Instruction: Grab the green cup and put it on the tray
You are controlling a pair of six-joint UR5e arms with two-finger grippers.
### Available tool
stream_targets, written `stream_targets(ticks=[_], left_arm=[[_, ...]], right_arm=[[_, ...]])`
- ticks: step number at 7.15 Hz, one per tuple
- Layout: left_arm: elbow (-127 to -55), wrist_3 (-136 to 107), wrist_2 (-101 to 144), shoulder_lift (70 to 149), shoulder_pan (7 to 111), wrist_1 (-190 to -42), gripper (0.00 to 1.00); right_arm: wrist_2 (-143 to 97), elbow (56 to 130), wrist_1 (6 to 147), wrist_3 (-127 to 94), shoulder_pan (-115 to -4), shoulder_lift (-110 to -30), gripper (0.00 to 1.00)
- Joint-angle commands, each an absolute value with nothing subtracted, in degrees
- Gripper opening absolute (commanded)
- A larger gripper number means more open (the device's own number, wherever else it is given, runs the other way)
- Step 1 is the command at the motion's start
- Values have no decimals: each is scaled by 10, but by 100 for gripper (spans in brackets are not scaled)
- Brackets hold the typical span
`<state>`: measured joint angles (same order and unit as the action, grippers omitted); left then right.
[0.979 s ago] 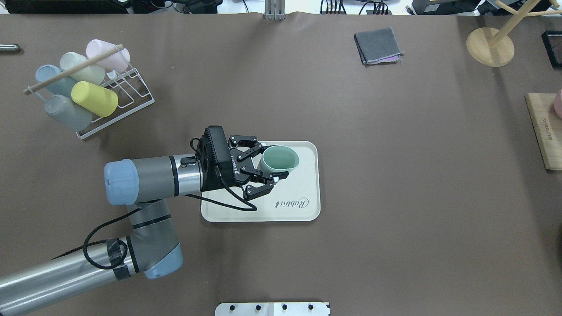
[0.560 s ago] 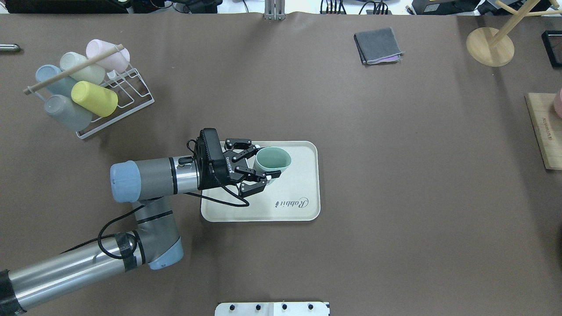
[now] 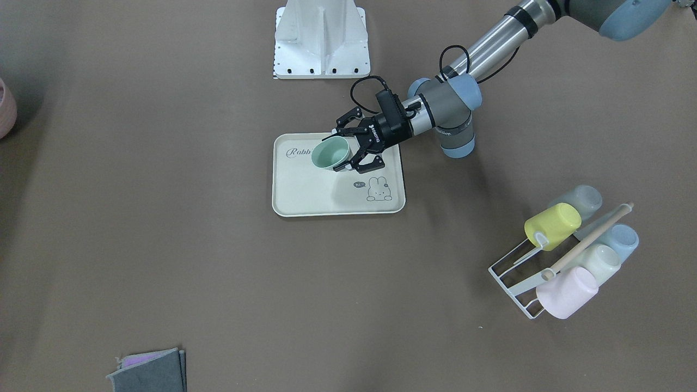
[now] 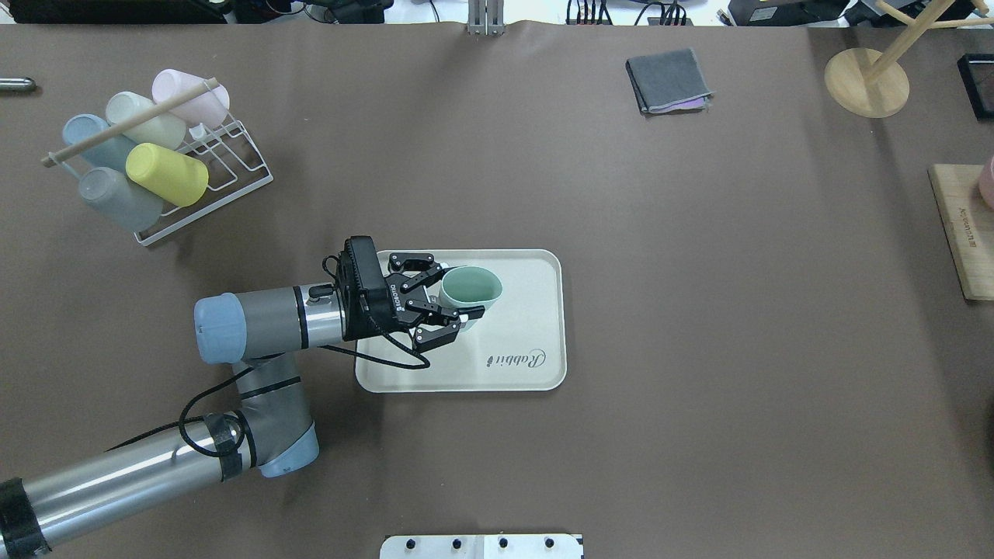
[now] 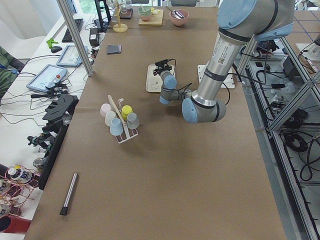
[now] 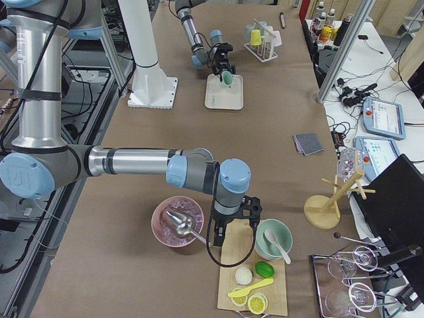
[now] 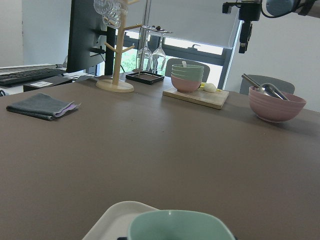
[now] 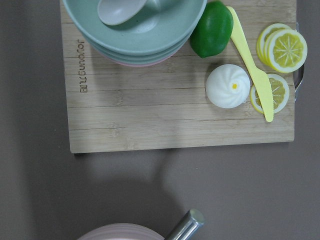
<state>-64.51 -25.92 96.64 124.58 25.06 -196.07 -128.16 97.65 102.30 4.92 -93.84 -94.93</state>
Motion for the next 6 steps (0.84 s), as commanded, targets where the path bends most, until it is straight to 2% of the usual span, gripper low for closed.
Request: stream_targets(ticks=[1, 6], left_arm=[[-636, -265, 961, 1254, 246, -1961, 0], [-630, -240, 935, 1257, 236, -1932, 0]], right_arm=[[-1280, 976, 1022, 49, -939, -951, 100], [-1283, 977, 1022, 49, -939, -951, 100]])
